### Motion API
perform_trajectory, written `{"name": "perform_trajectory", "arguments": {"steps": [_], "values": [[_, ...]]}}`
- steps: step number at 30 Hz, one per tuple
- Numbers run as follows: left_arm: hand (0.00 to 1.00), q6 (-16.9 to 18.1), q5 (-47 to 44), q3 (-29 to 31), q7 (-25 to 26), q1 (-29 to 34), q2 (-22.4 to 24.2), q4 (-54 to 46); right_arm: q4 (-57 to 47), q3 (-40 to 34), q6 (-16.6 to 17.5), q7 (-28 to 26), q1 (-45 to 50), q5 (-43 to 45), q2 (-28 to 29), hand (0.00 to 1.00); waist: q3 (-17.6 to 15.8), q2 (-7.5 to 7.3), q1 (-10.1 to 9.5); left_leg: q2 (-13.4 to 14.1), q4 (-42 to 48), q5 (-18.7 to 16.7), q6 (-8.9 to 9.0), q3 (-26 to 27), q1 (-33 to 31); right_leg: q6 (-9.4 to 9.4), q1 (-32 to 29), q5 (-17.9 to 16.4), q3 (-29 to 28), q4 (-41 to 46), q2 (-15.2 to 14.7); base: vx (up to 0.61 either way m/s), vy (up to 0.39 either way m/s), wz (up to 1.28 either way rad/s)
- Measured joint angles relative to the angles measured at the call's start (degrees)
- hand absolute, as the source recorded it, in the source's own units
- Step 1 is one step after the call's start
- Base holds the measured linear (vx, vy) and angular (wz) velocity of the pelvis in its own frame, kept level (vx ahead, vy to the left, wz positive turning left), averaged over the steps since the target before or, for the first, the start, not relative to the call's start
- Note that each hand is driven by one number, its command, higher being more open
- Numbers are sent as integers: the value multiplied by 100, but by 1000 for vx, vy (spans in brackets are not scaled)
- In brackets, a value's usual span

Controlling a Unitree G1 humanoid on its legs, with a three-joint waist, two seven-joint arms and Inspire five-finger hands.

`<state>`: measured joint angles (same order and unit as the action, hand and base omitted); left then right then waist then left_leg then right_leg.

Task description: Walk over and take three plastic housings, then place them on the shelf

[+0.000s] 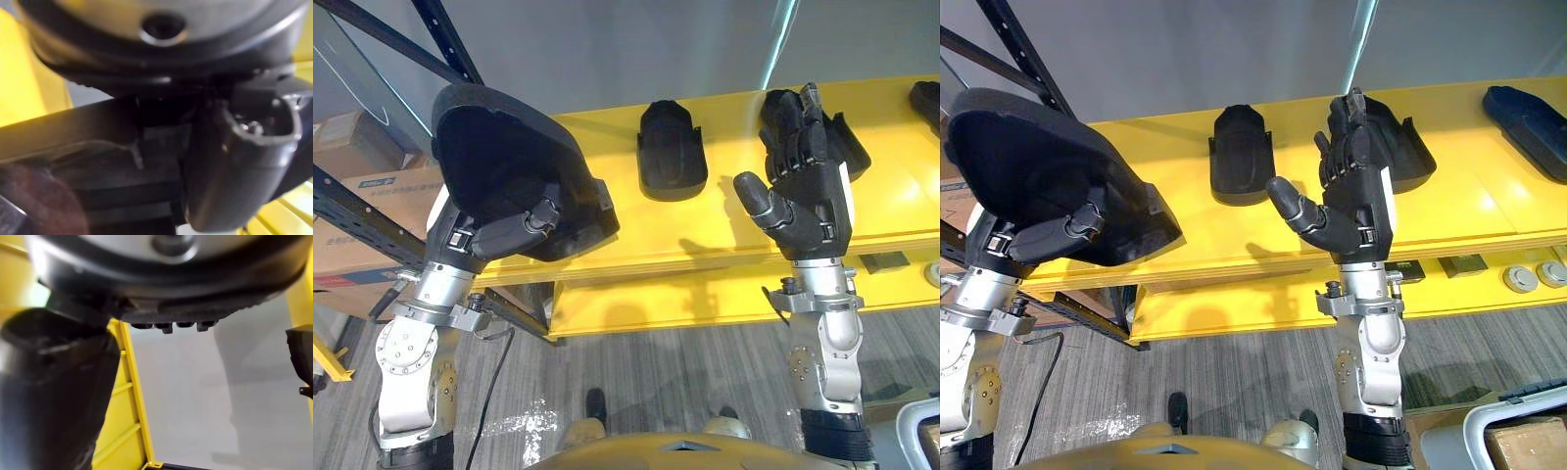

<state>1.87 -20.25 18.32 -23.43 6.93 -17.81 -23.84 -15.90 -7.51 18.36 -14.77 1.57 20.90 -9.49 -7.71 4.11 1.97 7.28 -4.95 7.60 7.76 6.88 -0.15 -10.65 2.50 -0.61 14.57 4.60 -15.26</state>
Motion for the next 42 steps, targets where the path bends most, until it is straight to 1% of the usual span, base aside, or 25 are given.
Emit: {"name": "perform_trajectory", "arguments": {"steps": [2,3,5,8,9,10,12,13,14,15,16,18,19,21,22,24,25,27,31,34,35,37,38,39,42], "values": [[0,-211,-22,4,24,-229,-295,508,5,-19,-117,-40,12,31,-28,100,2,4,7,34,0,9,12,20,13,7,-2,5,-20,-1,33,-57,-19,-5],[0,-392,-153,9,46,-367,-479,827,7,-8,-183,-147,37,96,-34,100,2,5,23,38,-5,14,13,38,18,1,-9,13,-42,-1,36,-55,-5,-6],[0,-555,-448,64,133,-604,-660,1171,8,78,-254,-281,122,260,-40,100,2,6,38,37,-12,16,9,78,15,-2,-31,39,-86,-12,35,-74,8,-8],[0,-618,-492,69,261,-1101,-1108,1863,8,393,-415,-380,289,239,-118,100,11,24,92,35,-13,27,2,107,-29,1,-59,66,-105,-71,36,-86,10,-5],[0,-699,-501,67,311,-1291,-1301,2103,7,617,-415,-335,357,111,-202,100,21,44,123,32,-13,37,-10,132,-66,1,-121,87,-144,-67,35,-67,13,-10],[0,-725,-504,62,324,-1390,-1372,2225,7,706,-411,-306,393,-8,-216,100,27,52,119,32,-13,40,-13,164,-73,-4,-153,101,-180,-67,35,-49,16,-18],[0,-850,-597,49,445,-1722,-1475,2659,7,1055,-232,194,553,-835,-208,100,54,113,155,25,-13,43,-17,235,-81,-23,-210,134,-252,-64,25,-26,11,-15],[0,-871,-661,46,469,-1796,-1474,2753,7,1122,-165,335,590,-986,-207,100,54,129,162,25,-12,45,-19,248,-82,-25,-222,136,-267,-59,25,-16,6,-11],[0,-903,-680,45,514,-1881,-1474,2841,2,1219,-3,655,665,-1310,-202,100,57,157,165,28,-9,54,-22,298,-79,-38,-258,144,-317,-53,26,-9,4,-16],[0,-952,-691,44,565,-1882,-1475,2853,-9,1249,130,908,721,-1530,-198,100,62,190,189,27,-9,57,-24,350,-70,-45,-278,149,-368,-52,25,-7,4,-17],[0,-969,-692,41,571,-1882,-1475,2873,-23,1249,172,1005,741,-1632,-193,100,74,208,199,27,-9,56,-24,374,-72,-45,-299,150,-389,-50,25,2,2,-15],[0,-1100,-693,35,584,-1899,-1480,3095,-133,1251,234,1320,867,-1872,-187,100,141,315,319,32,3,56,-24,449,-90,-45,-384,150,-454,6,25,8,1,-12],[0,-1141,-716,34,590,-1904,-1480,3156,-143,1247,237,1368,929,-1900,-186,100,155,335,332,36,3,56,-23,504,-76,-34,-409,143,-490,33,25,6,3,-20],[0,-1353,-744,17,606,-2031,-1513,3288,-138,1192,240,1397,1204,-2076,-188,100,186,392,339,42,2,56,-23,674,-49,-34,-432,142,-563,37,27,-10,4,-18],[0,-1485,-832,-1,598,-2064,-1665,3395,-107,1129,240,1375,1487,-2226,-198,100,197,430,414,43,-1,53,-22,710,-41,-34,-443,143,-588,37,27,-24,-1,-7],[0,-1610,-933,-2,575,-2069,-1835,3518,-21,1054,240,1298,1786,-2287,-205,100,198,447,493,50,-13,38,-14,795,-20,-35,-451,142,-635,38,31,-39,3,-15],[0,-1747,-1003,-1,566,-2070,-1981,3595,153,988,239,1231,2045,-2283,-220,100,198,452,536,57,-15,9,-14,889,2,-35,-463,139,-704,33,37,-44,8,-21],[0,-1857,-1126,5,534,-2071,-2141,3790,488,901,227,1152,2295,-2273,-227,100,194,456,598,62,-16,-21,-38,984,43,-35,-468,139,-758,32,37,-33,9,-18],[0,-1853,-1320,56,449,-2065,-2293,4052,1316,752,217,1138,2725,-2277,-386,100,171,471,612,62,-17,-90,-9,1079,44,-26,-535,133,-847,38,40,-23,10,-12],[0,-1789,-1347,28,431,-2160,-2502,4441,2055,744,219,1292,2878,-2336,-563,100,95,489,624,59,-17,-103,-21,1091,43,-32,-547,131,-863,39,39,-4,1,-2],[0,-1739,-1347,-41,432,-2274,-2638,4641,2257,722,219,1420,2901,-2508,-582,100,50,492,621,58,-17,-91,-4,1080,43,-30,-546,128,-859,47,39,0,0,0],[0,-1635,-1335,-152,439,-2441,-2860,4893,2455,696,239,1522,2900,-2508,-612,100,-42,495,624,51,-17,-78,-3,1055,34,-30,-546,127,-854,56,35,-13,0,5],[0,-1538,-1335,-248,446,-2529,-2997,5036,2571,684,249,1532,2878,-2505,-620,100,-81,486,627,49,-16,-72,-3,1025,17,-31,-550,124,-838,58,34,-13,0,8],[0,-1454,-1335,-324,446,-2609,-3103,5123,2715,689,346,1521,2852,-2504,-632,100,-124,473,627,49,-16,-67,-2,1001,4,-30,-551,118,-825,65,34,-11,-2,10],[0,-1329,-1336,-597,450,-2982,-3323,5256,2979,762,465,1479,2658,-2503,-642,100,-268,420,630,46,-14,8,-25,830,-107,-47,-564,77,-684,116,26,-16,-9,24]]}}
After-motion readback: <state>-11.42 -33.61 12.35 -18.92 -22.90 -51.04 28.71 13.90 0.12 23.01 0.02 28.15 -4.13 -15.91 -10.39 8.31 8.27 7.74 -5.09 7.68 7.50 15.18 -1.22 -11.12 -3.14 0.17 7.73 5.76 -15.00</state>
